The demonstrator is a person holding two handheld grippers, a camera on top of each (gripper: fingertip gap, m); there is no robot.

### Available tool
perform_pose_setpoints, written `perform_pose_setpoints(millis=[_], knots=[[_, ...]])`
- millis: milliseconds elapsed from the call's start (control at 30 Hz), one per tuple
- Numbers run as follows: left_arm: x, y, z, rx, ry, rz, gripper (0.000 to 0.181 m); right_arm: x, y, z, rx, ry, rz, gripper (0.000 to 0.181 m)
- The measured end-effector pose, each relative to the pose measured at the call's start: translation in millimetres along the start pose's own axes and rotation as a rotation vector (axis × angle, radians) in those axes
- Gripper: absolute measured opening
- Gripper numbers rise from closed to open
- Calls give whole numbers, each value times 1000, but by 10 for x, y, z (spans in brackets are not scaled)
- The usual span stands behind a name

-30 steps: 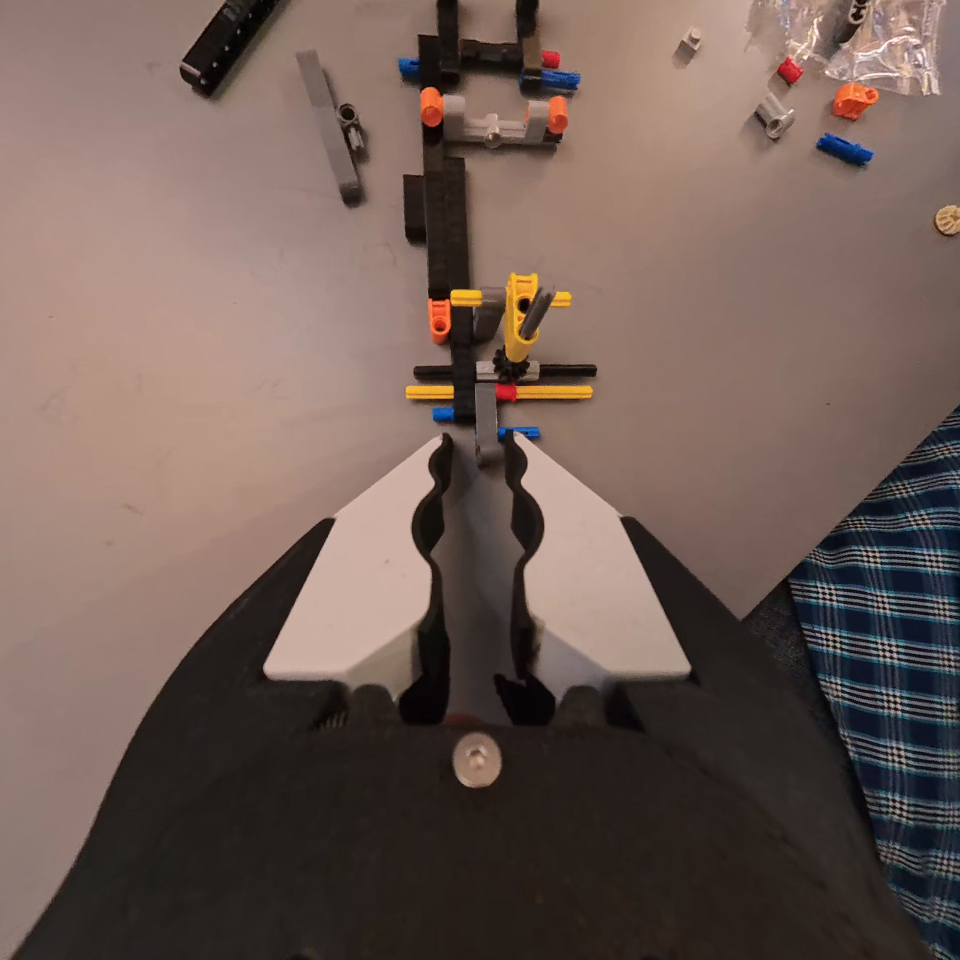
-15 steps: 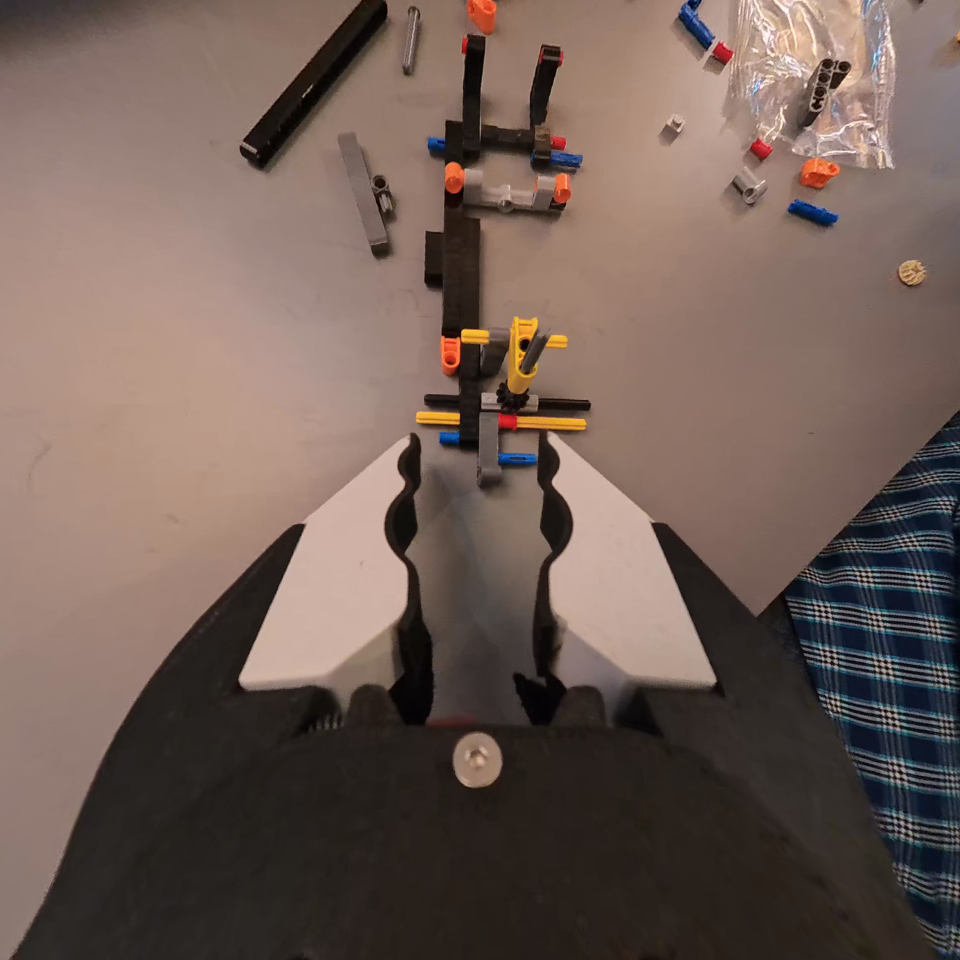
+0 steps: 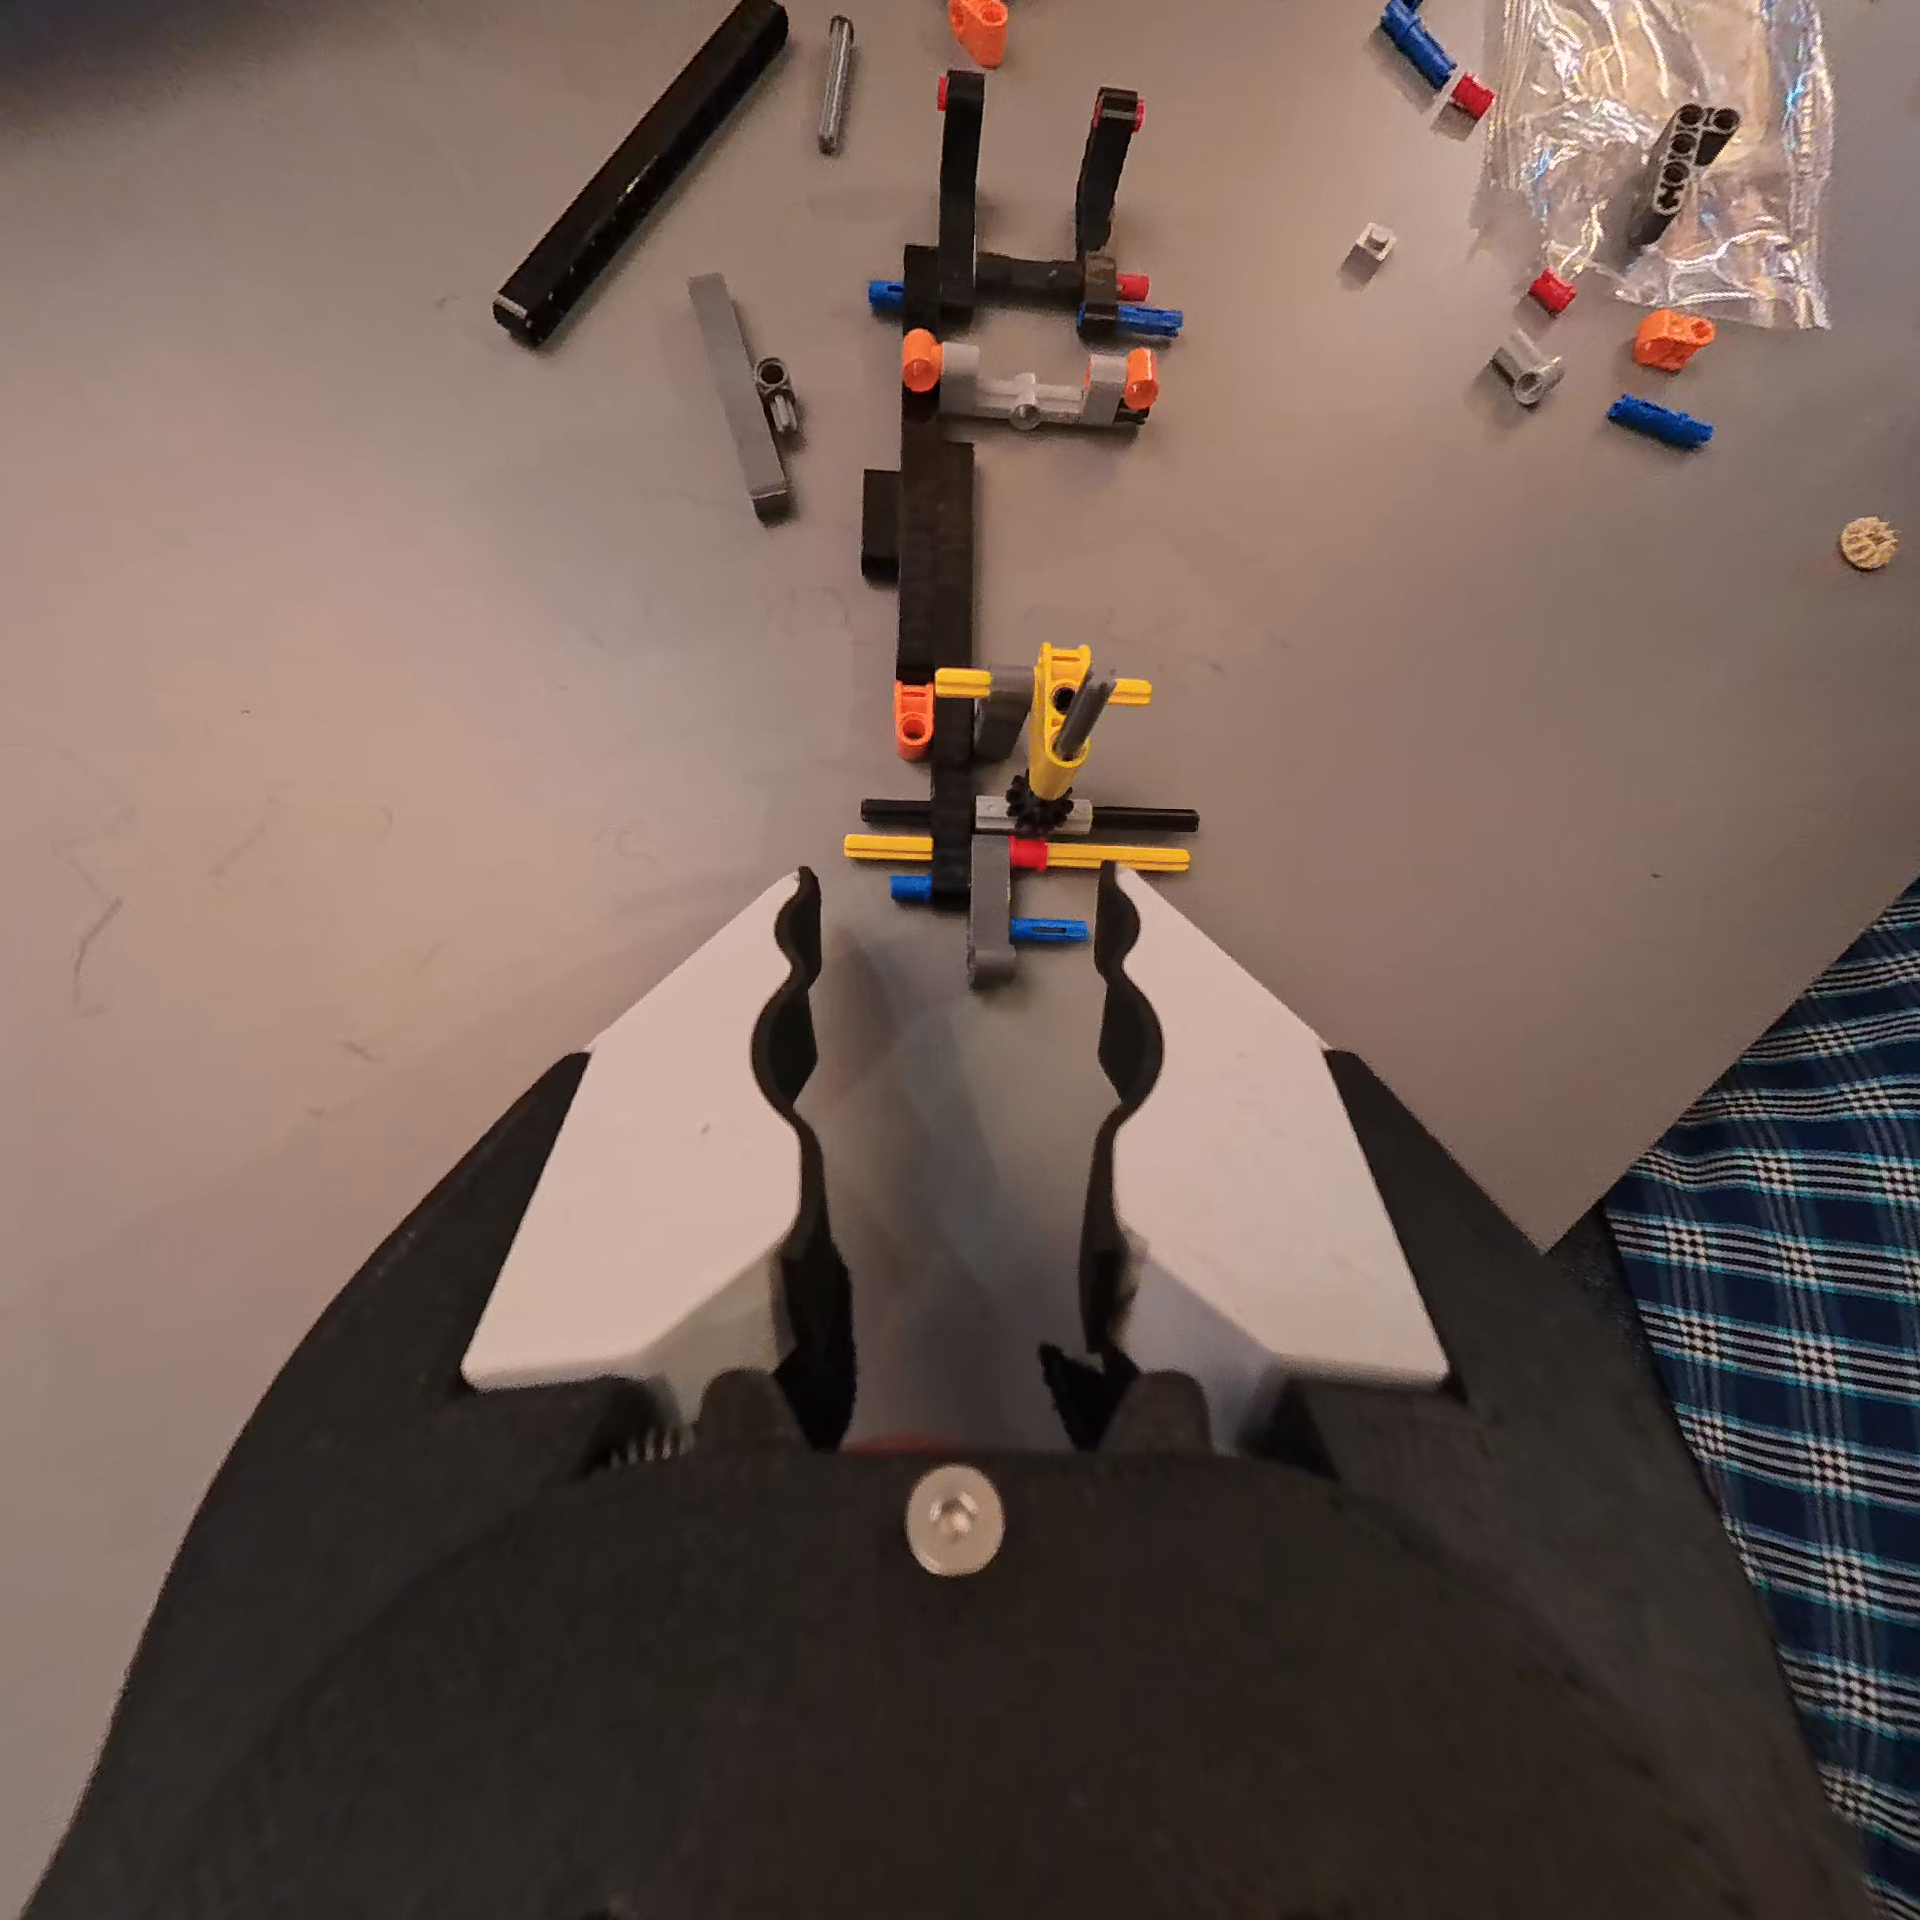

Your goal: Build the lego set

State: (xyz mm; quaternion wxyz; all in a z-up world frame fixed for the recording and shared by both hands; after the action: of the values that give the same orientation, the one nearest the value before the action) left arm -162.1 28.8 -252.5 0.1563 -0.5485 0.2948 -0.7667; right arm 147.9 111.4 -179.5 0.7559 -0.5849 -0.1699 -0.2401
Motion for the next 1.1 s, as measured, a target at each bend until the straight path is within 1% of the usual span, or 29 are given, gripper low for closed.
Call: perform_pose_setpoints(millis=[267,400,1100], knots=[[17,-37,-11,1,-10,26,49,63,5,46,-8,15,10,29],[-5,-26,-6,-10,-22,11,49,60,10,40,-10,7,12,29],[-19,-11,-76,7,-35,20,47,5,52,11,-12,-18,-3,29]])
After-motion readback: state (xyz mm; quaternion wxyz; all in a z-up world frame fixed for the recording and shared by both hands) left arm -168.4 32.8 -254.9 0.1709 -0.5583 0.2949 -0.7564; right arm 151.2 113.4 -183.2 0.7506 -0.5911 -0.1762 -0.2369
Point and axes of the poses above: each gripper's, where its closed fingertips meet, x back along the fingers, y out of its underside, z = x × y across the jaws, the point moved 8 cm from there along x, back along the fingers, and after that the axes turned 11 degrees about x, right-handed, at the moved point
